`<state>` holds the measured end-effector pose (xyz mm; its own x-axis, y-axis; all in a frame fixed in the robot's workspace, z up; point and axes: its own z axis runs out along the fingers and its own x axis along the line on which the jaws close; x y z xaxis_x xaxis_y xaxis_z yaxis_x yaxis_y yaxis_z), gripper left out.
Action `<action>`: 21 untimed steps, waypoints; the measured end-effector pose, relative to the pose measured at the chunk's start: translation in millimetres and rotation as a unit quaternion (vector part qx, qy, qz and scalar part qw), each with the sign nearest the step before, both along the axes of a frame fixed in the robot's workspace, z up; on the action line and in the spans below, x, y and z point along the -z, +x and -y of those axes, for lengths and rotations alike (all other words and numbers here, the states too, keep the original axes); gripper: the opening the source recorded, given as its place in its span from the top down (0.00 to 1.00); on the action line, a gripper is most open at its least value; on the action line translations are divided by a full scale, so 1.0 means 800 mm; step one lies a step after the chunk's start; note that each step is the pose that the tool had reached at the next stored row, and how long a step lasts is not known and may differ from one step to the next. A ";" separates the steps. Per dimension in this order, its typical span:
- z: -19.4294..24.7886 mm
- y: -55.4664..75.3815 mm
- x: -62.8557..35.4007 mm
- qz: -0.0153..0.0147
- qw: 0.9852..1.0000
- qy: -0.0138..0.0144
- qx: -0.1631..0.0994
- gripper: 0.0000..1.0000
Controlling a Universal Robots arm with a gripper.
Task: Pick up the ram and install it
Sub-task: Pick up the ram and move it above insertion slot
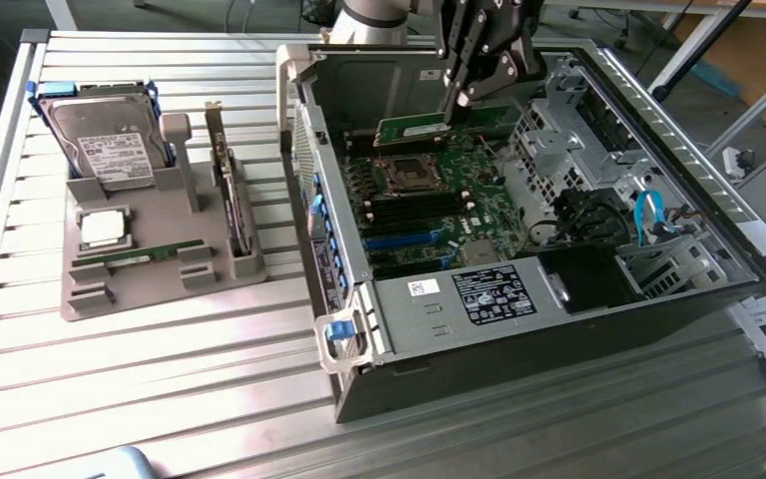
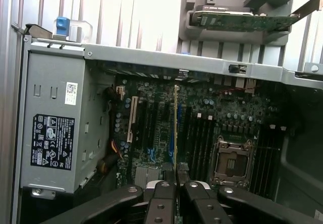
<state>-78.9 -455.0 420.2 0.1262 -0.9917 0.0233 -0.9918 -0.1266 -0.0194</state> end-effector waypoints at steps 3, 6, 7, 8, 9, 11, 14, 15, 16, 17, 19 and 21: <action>0.0000 0.004 0.000 0.000 1.000 0.000 0.000 0.87; 0.0000 0.008 0.000 0.000 1.000 0.000 0.000 0.87; 0.0000 0.009 0.000 0.000 1.000 0.000 0.000 0.87; 0.0000 0.010 0.000 0.000 1.000 0.000 0.000 0.87; 0.0000 0.012 0.000 0.000 1.000 0.000 0.000 0.87; 0.0000 0.015 0.000 0.000 1.000 0.000 0.000 0.87; 0.0000 0.020 0.000 0.000 1.000 0.000 0.000 0.87; 0.0000 0.022 0.000 0.000 1.000 0.000 0.000 0.87; 0.0000 0.025 0.000 0.000 1.000 0.000 0.000 0.87; 0.0000 0.026 0.000 0.000 1.000 0.000 0.000 0.87; 0.0000 0.029 0.000 0.000 1.000 0.000 0.000 0.87; 0.0000 0.033 0.000 0.000 1.000 -0.001 0.000 0.87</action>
